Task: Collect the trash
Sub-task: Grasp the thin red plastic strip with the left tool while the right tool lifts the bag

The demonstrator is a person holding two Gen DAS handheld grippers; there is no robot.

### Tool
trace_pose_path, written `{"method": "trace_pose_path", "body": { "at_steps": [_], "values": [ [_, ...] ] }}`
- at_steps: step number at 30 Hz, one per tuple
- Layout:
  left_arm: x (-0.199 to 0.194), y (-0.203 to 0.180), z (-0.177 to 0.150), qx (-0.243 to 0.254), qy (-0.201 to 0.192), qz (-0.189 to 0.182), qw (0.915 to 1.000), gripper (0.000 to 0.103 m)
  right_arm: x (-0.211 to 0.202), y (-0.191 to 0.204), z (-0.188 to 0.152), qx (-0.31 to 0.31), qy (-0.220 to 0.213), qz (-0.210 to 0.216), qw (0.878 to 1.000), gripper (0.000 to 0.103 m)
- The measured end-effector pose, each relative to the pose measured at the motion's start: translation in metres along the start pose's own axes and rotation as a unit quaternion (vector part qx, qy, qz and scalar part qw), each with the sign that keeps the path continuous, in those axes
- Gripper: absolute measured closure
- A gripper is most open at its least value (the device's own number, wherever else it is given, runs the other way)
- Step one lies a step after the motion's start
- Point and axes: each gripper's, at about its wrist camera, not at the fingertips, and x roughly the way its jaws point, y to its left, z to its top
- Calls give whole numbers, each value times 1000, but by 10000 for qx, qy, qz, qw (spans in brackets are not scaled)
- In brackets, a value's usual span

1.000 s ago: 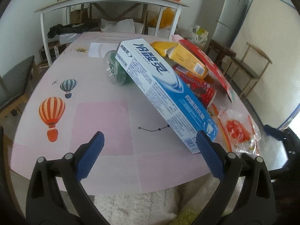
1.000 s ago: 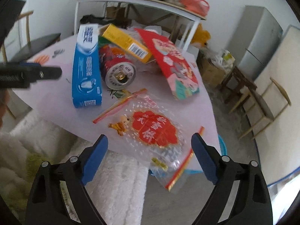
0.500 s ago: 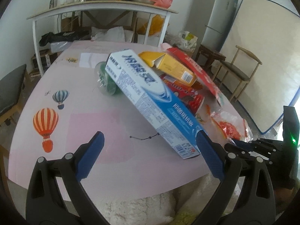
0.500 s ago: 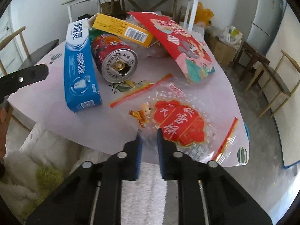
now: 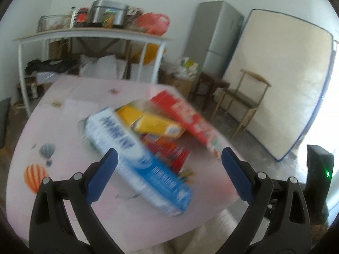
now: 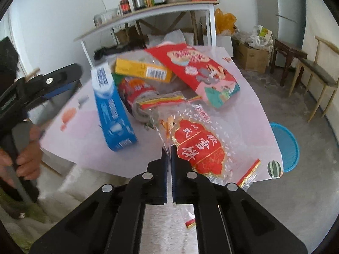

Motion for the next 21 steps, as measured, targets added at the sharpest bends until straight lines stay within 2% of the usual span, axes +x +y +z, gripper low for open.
{"method": "trace_pose_path", "body": {
  "at_steps": [1,3,6,9,13,18,21],
  "values": [
    [3,-4,6,-32,0,-158,9999,10,-5,-2,1,82,-57,124,9999,100],
    [10,-10,14,-153,66,-412,9990,20,-12,-6,3,248,-161,335,9990,100],
    [32,-14,27,-463,366,-868,9945,27,-24,-11,6,417,-347,408,9977,100],
    [57,-18,36,-804,660,-1153,9879,35,-38,-25,6,651,-517,430,9956,100],
    [90,-27,34,-1113,1041,-1279,9800,40,-51,-49,5,1038,-721,414,9911,100],
    [134,-38,28,-1777,1659,-1450,9591,40,-61,-77,2,1476,-966,462,9832,100],
    [158,-46,25,-1951,1904,-1194,9547,40,-61,-88,1,1594,-1058,444,9805,100]
  ]
}}
